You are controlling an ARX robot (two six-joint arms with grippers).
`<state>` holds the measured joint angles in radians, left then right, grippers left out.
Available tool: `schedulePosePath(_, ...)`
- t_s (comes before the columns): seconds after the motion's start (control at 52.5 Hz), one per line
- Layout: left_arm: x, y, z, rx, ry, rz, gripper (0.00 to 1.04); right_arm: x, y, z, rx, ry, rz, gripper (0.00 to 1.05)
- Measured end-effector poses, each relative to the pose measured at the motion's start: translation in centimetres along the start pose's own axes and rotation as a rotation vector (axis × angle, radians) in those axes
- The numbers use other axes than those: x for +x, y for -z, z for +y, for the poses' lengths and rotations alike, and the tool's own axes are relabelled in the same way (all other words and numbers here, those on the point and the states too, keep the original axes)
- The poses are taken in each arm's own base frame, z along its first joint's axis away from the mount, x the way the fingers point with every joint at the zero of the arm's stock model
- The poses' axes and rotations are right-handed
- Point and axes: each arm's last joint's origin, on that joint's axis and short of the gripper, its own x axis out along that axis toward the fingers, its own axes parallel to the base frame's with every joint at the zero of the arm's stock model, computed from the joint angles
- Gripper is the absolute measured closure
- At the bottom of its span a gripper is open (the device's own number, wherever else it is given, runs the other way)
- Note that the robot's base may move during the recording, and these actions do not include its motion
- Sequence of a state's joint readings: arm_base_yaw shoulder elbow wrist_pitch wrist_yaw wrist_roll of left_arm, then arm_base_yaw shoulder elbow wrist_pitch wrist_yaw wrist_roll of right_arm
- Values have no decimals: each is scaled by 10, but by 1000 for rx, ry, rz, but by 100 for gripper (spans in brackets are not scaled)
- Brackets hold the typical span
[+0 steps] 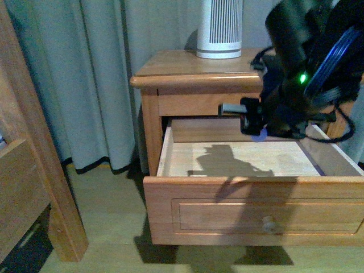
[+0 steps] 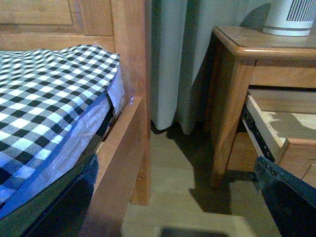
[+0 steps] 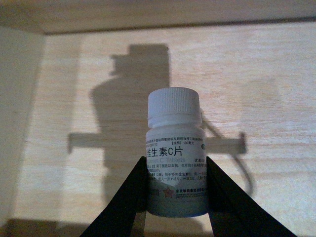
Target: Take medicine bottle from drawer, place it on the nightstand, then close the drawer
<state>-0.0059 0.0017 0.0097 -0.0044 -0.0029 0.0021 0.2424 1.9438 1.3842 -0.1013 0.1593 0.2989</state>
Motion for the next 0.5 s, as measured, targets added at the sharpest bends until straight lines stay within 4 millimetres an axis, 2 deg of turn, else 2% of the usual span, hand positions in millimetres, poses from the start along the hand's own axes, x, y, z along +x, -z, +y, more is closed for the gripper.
schedulePosePath(0.095, 0, 0, 0, 0, 0, 0, 7, -28, -33, -3, 14, 17, -108, 75)
schedulePosePath(0.152, 0, 0, 0, 0, 0, 0, 7, -42, -61, -10, 18, 33, -197, 75)
schedulePosePath(0.286, 0, 0, 0, 0, 0, 0, 7, -58, -109, -26, 17, 82, -305, 75)
schedulePosePath(0.4, 0, 0, 0, 0, 0, 0, 7, -54, -145, -43, 17, 121, -351, 75)
schedulePosePath(0.495, 0, 0, 0, 0, 0, 0, 7, -28, -161, -57, 17, 174, -352, 75)
